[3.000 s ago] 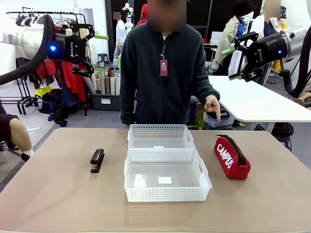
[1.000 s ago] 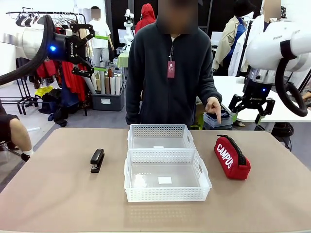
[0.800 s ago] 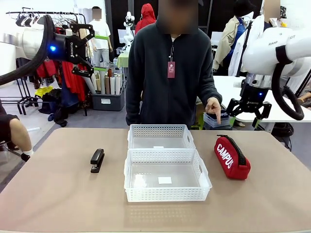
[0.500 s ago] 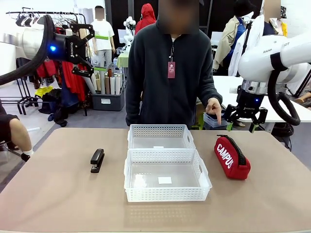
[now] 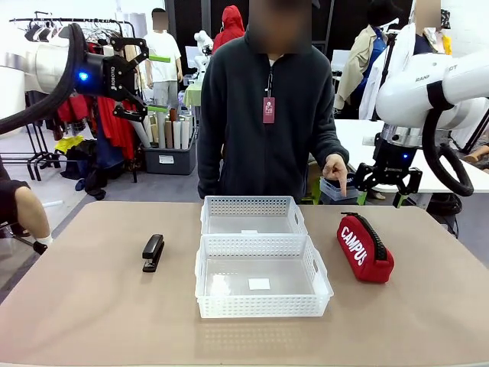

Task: Distribute items into two baskets.
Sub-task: Pick up the Pencil pouch that the person points to.

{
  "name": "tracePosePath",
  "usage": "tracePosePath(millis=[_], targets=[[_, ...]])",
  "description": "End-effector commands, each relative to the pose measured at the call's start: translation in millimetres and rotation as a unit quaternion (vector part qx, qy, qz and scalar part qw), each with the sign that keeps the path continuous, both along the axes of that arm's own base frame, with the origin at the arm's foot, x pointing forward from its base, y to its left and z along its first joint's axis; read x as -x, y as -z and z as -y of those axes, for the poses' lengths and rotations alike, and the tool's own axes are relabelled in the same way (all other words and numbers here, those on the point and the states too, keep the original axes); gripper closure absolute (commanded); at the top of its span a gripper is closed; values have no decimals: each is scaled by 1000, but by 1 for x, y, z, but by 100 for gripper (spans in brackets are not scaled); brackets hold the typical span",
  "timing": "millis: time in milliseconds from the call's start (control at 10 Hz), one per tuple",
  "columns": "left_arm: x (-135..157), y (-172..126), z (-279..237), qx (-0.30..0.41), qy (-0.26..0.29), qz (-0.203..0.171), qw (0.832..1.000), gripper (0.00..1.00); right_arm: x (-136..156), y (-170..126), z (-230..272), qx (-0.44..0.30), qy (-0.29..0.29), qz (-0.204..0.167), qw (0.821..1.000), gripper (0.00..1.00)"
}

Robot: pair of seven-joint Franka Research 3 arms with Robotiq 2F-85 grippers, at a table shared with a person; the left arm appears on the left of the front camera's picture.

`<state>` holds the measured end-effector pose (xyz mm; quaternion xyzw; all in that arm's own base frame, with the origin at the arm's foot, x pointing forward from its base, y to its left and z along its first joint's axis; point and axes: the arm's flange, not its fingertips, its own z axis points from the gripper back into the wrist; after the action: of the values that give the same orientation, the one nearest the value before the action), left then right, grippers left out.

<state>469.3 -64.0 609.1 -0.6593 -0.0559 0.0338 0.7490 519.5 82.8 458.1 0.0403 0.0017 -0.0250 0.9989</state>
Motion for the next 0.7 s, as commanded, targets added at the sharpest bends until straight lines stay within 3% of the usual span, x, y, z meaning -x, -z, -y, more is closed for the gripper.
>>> tracePosePath(millis=[0,200,600], targets=[[1,-1,-1,0,0,0,1000,0,-7,13,4,3,-3,-8,1000,0],[1,-1,-1,0,0,0,1000,0,-15,44,6,6,3,-37,999,0],[1,-1,-1,0,0,0,1000,0,-24,80,8,20,9,-66,998,0]])
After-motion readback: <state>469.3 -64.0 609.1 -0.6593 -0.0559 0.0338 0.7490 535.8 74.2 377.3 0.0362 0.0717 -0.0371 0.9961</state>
